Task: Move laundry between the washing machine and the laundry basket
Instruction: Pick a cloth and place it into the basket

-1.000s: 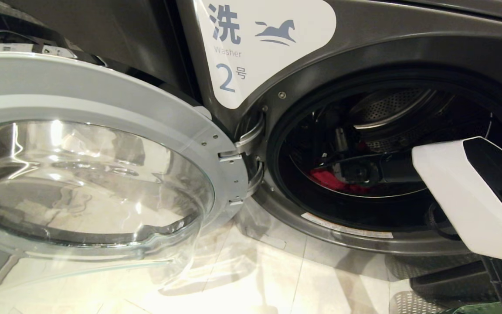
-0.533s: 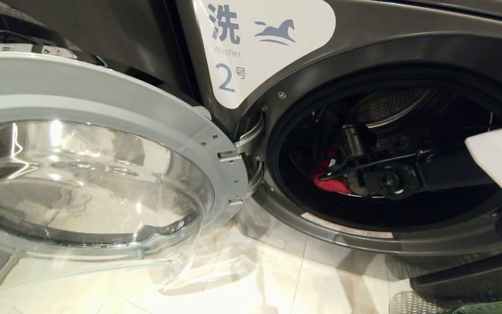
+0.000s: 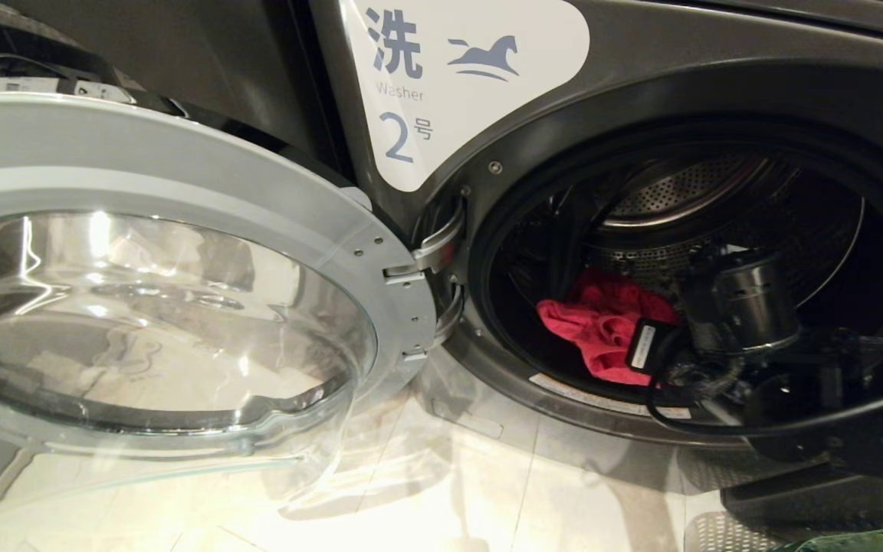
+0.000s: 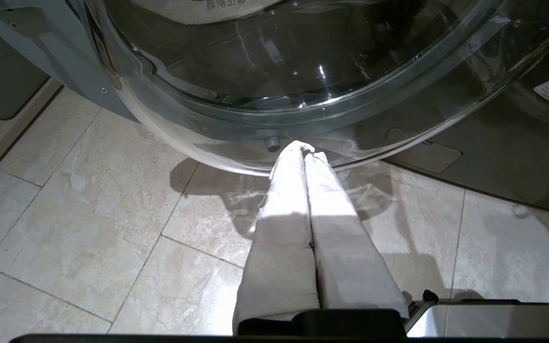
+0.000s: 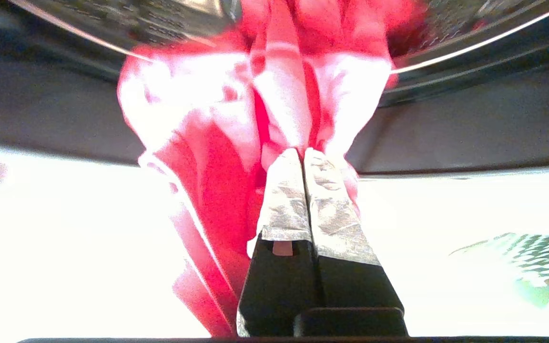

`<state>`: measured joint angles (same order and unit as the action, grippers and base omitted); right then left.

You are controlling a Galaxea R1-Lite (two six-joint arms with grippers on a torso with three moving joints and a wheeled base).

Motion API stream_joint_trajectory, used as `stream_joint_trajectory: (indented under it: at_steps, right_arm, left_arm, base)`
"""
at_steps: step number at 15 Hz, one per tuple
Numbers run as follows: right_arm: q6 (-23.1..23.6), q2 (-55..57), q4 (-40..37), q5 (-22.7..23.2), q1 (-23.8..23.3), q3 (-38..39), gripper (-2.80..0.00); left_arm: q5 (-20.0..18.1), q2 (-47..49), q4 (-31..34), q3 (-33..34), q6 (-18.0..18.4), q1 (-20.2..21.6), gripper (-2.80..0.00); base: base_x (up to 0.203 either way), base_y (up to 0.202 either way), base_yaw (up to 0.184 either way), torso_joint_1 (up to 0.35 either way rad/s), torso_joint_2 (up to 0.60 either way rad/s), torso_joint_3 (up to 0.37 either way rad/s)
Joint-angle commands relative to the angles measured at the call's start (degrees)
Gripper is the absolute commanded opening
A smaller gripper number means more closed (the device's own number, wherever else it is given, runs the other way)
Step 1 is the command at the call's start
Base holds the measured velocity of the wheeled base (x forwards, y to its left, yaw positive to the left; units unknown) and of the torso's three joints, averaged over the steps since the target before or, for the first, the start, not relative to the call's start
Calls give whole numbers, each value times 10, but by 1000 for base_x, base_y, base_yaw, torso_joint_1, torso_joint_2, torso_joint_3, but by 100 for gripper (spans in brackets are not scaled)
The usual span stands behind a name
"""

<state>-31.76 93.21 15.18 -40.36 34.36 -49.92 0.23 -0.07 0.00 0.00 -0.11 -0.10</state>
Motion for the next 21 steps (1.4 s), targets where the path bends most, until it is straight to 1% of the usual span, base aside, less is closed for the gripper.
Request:
stream_joint_trajectory:
  at_steps: [1, 3, 5, 6, 7, 8, 10, 11, 14, 16, 19, 21]
  right_arm:
    - [19, -101, 1, -3, 14, 38, -280]
    - [75, -172, 4, -6, 25, 79, -280]
    - [107, -220, 6, -9, 46, 127, -280]
    - [122, -235, 7, -9, 57, 137, -280]
    - [142, -248, 7, -8, 63, 138, -280]
    - [173, -266, 7, -3, 68, 134, -280]
    - [255, -305, 7, 15, 89, 122, -280]
    - [286, -320, 5, 30, 99, 116, -280]
    - [341, -350, -1, 41, 104, 118, -280]
    - [391, -377, -19, 63, 104, 120, -280]
    - [422, -398, -41, 102, 104, 120, -280]
    - [433, -399, -45, 104, 104, 123, -280]
  left_arm:
    - [0, 1, 0, 0, 0, 0, -280]
    - [0, 1, -1, 0, 1, 0, -280]
    - [0, 1, -1, 0, 0, -1, -280]
    - [0, 1, -1, -1, 0, 0, -280]
    - [0, 1, -1, 0, 1, 0, -280]
    - [0, 1, -2, 0, 1, 0, -280]
    - [0, 1, -2, 0, 1, 0, -280]
    - [0, 1, -2, 0, 1, 0, -280]
    - [0, 1, -2, 0, 1, -1, -280]
    - [0, 1, -2, 0, 1, 0, -280]
    - [0, 1, -1, 0, 0, 0, -280]
    - [0, 1, -1, 0, 0, 0, -280]
  base:
    - [0, 0, 0, 0, 0, 0]
    - [0, 0, 0, 0, 0, 0]
    - [0, 0, 0, 0, 0, 0]
    - [0, 0, 0, 0, 0, 0]
    - [0, 0, 0, 0, 0, 0]
    - [0, 0, 0, 0, 0, 0]
    - [0, 0, 0, 0, 0, 0]
    - [0, 0, 0, 0, 0, 0]
    - [0, 0, 0, 0, 0, 0]
    - [0, 0, 0, 0, 0, 0]
    - [0, 0, 0, 0, 0, 0]
    - [0, 0, 0, 0, 0, 0]
